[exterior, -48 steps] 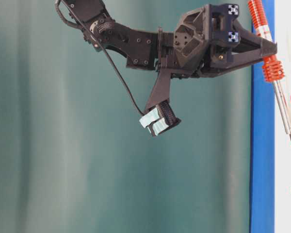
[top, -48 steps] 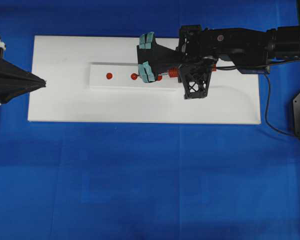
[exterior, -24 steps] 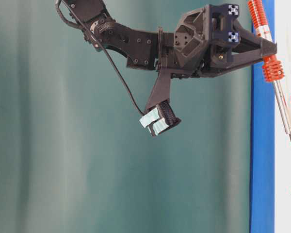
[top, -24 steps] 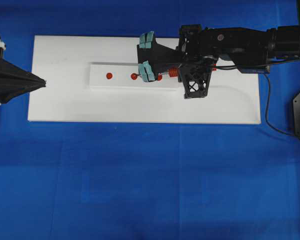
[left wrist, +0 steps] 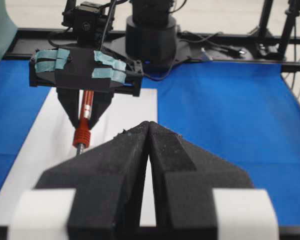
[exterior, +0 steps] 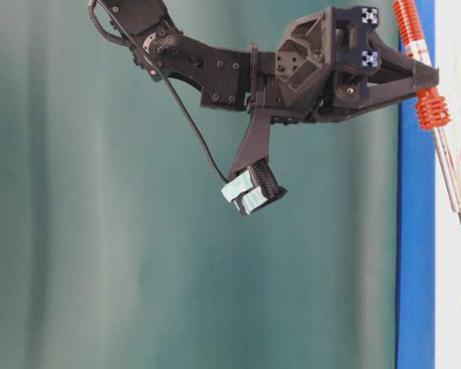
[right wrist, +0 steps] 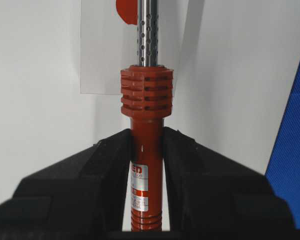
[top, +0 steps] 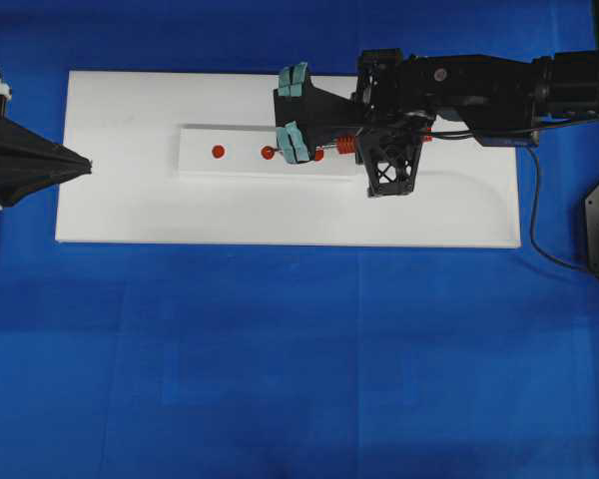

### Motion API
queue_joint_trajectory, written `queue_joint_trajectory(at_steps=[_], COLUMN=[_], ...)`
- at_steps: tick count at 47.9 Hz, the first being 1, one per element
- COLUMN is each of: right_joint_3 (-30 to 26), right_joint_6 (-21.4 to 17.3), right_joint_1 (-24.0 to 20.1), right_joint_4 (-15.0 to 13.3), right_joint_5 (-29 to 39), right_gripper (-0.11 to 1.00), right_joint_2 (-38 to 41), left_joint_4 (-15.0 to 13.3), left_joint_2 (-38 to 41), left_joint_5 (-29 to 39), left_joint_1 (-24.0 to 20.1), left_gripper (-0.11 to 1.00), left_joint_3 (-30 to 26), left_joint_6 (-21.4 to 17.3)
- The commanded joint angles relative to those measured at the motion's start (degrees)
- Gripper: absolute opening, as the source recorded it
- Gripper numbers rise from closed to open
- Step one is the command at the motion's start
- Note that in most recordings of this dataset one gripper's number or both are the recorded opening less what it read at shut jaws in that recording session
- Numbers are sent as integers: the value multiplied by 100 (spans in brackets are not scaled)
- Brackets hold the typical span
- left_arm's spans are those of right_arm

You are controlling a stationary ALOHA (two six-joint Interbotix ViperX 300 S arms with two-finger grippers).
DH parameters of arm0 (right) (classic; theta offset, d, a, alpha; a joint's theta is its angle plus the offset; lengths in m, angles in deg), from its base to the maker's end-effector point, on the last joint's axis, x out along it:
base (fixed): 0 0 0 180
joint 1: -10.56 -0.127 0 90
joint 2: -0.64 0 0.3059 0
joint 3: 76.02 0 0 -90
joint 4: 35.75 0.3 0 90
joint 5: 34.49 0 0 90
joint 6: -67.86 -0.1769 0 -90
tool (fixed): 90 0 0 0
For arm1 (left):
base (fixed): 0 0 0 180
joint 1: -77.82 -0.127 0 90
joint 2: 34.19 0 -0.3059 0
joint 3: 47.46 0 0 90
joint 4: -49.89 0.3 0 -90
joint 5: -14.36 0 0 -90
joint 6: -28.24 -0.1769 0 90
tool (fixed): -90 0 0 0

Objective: Touch the tip of the soldering iron to the mark.
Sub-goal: 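Hold the iron tip against the middle red dot, then raise the iron and move it right, lowering onto the rightmost red dot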

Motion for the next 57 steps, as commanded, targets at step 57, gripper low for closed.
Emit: queue_joint_trajectory(at_steps=[57], right_joint_3=[-123], right_joint_6=[-18], right_joint_1=[18], right_joint_4=[9], right_joint_5=[79], right_gripper=[7], right_joint_2=[-158], left_joint_4=[0], left_joint_2=[18], left_joint_5=[-62], left_joint_1=[0], left_gripper=[0], left_joint_3=[-70], left_joint_6=[0])
